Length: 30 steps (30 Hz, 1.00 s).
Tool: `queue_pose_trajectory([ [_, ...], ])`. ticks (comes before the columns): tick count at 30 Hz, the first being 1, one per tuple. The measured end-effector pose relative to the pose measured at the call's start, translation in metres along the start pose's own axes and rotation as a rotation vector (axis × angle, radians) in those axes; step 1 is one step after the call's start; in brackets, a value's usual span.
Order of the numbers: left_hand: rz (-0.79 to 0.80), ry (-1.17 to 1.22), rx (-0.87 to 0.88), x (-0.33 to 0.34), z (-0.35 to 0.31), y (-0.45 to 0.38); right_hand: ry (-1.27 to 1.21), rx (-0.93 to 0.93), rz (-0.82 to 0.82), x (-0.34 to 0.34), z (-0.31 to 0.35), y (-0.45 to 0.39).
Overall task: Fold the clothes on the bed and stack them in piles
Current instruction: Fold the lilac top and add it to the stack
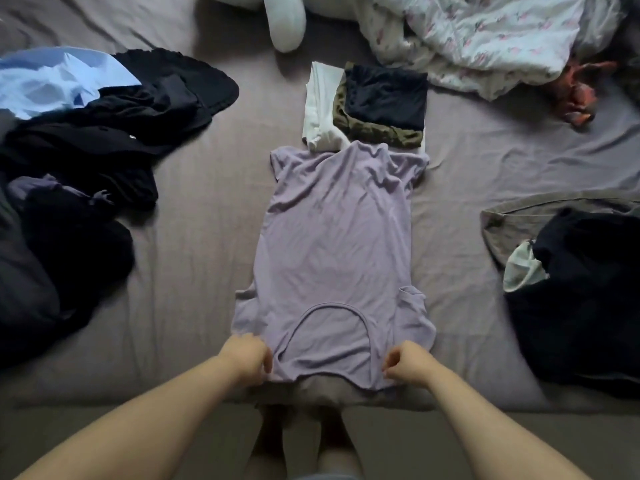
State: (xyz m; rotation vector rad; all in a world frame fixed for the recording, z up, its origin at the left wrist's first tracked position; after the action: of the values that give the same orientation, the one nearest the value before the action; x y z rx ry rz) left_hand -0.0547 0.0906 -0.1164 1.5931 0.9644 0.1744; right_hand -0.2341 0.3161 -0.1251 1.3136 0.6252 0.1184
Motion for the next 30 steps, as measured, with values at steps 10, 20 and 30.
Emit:
queue_pose_trajectory([
  [10,-0.177,0.501,0.069,0.011,-0.098,-0.055,-0.396,0.324,-0.667,-0.07,-0.062,-0.018],
  [20,-0.062,0.701,-0.003,0.082,-0.182,-0.081,-0.396,0.453,-0.502,-0.044,-0.103,-0.032],
  [30,-0.167,0.662,-0.085,0.085,-0.184,-0.077,-1.529,0.629,-0.49,0.021,-0.165,0.007],
])
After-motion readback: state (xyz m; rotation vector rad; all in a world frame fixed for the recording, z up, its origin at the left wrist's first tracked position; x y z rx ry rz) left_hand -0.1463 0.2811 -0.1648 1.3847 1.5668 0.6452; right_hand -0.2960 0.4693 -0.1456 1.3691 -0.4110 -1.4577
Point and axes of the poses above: each hand's wrist, its own y-axis away from the middle knuckle, its own x-axis out of the palm, z = x × y, the point moved 8 cm from there along -y, towards the middle knuckle, and after that the axes turned 12 degrees about y, right-handed, at the moved point
